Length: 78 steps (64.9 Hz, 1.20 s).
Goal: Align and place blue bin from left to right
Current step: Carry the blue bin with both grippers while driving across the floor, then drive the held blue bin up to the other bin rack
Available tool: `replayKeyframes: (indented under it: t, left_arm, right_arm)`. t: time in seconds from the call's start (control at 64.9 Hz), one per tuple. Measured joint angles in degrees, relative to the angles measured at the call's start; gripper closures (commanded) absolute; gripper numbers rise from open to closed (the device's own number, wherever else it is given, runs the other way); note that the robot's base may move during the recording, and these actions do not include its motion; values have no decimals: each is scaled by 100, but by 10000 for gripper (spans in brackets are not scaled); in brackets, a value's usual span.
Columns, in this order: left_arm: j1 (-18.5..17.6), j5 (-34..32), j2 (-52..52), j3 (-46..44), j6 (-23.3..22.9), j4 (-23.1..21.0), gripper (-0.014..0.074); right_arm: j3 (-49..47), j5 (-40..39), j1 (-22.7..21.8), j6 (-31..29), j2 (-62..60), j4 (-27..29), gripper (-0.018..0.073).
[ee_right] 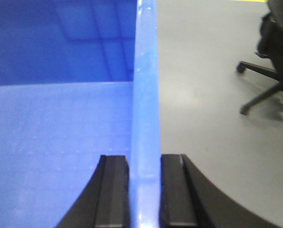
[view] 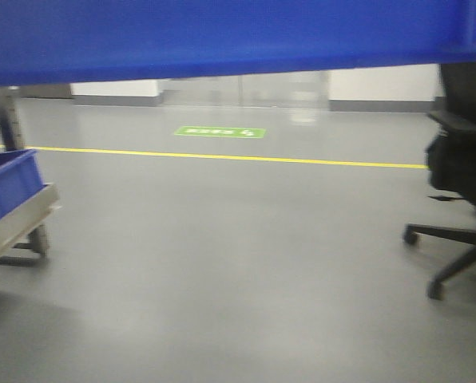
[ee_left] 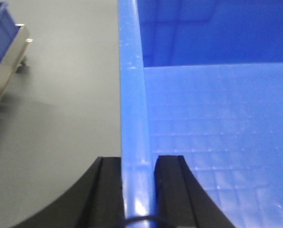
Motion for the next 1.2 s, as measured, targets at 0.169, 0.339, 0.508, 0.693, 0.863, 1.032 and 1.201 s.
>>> replayKeyframes:
  t: [0.169, 0.339, 0.508, 0.693, 0.863, 1.032, 1.201]
  left_arm:
    - [0, -10, 0, 0, 0, 0, 708]
    - [0, -10, 0, 0, 0, 0, 708]
    - [0, -10, 0, 0, 0, 10, 708]
    - [0, -10, 0, 0, 0, 10, 708]
    - [0, -10, 0, 0, 0, 10, 708]
    - [0, -10, 0, 0, 0, 10, 708]
    - [0, -10, 0, 0, 0, 10, 708]
  right_arm:
    - [0, 0, 0, 0, 0, 0, 638]
    - [0, -9, 0, 0, 0, 0, 638]
    - [0, -9, 0, 0, 0, 0, 638]
    - [0, -9, 0, 0, 0, 0, 638]
    - [0, -9, 0, 0, 0, 0, 638]
    - [0, -9, 0, 0, 0, 0, 638]
    - [0, -9, 0, 0, 0, -10, 638]
